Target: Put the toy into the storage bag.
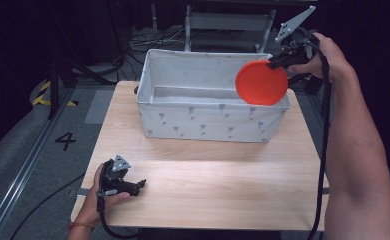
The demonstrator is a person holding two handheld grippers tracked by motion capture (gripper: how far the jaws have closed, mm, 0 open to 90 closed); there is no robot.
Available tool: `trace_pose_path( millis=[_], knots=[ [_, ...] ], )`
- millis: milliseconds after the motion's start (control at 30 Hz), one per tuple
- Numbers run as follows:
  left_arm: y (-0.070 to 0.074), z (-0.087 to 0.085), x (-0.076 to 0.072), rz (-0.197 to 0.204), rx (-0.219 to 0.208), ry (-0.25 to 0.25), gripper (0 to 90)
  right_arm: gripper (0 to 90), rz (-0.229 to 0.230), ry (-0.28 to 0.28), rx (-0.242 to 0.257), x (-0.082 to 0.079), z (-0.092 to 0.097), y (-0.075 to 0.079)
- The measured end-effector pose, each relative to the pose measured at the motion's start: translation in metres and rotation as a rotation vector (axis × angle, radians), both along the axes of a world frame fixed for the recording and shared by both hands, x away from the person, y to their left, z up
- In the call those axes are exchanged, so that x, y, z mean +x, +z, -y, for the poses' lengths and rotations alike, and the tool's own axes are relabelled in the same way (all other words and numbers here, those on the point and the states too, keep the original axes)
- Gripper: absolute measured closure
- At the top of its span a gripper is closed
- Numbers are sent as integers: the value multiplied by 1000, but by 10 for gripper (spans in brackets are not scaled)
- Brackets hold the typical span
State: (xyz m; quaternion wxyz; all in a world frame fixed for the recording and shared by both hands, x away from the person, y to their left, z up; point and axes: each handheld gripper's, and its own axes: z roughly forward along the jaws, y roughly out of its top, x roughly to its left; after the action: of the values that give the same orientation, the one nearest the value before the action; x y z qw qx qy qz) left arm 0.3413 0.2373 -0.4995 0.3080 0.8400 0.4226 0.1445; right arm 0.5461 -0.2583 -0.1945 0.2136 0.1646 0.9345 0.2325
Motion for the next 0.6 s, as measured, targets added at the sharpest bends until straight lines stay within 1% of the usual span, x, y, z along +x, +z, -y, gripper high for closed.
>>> trace_pose_path(
  millis=[67,100,133,167,333,367,467,500,533,567,600],
  knots=[
    [0,0,0,0,0,0,6,823,-1,-7,-1,1,-1,-2],
    [0,0,0,0,0,0,6,823,-11,-2,-6,2,-2,-5],
    [0,0,0,1,-1,0,7,823,-11,1,-15,3,-3,-8],
    [0,0,0,1,0,0,7,822,-25,7,-10,4,-5,-12],
    [0,0,0,0,0,0,7,822,-59,38,-37,4,-9,-25],
    [0,0,0,1,0,1,7,823,-69,46,-43,4,-10,-28],
    [0,0,0,1,0,0,7,822,-92,83,-83,1,-14,-37],
    [0,0,0,1,0,0,7,822,-92,83,-83,1,-14,-37],
    [0,0,0,1,0,1,7,821,-100,118,-103,-3,-16,-42],
    [0,0,0,1,0,1,7,820,-109,129,-103,-4,-17,-45],
    [0,0,0,1,0,1,7,820,-109,129,-103,-4,-17,-45]
  ],
)
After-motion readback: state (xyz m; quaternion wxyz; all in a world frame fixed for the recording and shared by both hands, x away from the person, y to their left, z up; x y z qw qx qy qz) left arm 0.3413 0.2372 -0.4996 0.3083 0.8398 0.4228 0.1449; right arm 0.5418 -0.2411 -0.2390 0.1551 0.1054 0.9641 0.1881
